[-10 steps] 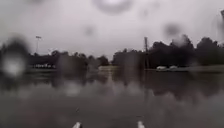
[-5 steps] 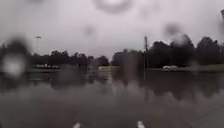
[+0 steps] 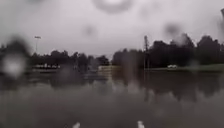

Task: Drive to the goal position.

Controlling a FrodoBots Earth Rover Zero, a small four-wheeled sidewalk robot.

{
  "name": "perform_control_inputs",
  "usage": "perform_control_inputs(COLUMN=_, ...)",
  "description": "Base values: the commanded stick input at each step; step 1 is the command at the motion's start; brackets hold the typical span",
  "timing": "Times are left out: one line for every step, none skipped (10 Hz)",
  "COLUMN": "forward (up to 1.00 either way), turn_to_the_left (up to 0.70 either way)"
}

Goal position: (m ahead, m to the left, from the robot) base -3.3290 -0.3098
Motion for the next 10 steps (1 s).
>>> perform_control_inputs(forward=0.7, turn_to_the_left=0.0)
perform_control_inputs(forward=0.7, turn_to_the_left=0.0)
perform_control_inputs(forward=0.7, turn_to_the_left=0.0)
perform_control_inputs(forward=0.7, turn_to_the_left=0.0)
perform_control_inputs(forward=0.7, turn_to_the_left=0.0)
perform_control_inputs(forward=0.7, turn_to_the_left=0.0)
perform_control_inputs(forward=0.7, turn_to_the_left=0.0)
perform_control_inputs(forward=0.7, turn_to_the_left=0.0)
perform_control_inputs(forward=0.7, turn_to_the_left=0.0)
perform_control_inputs(forward=0.7, turn_to_the_left=0.0)
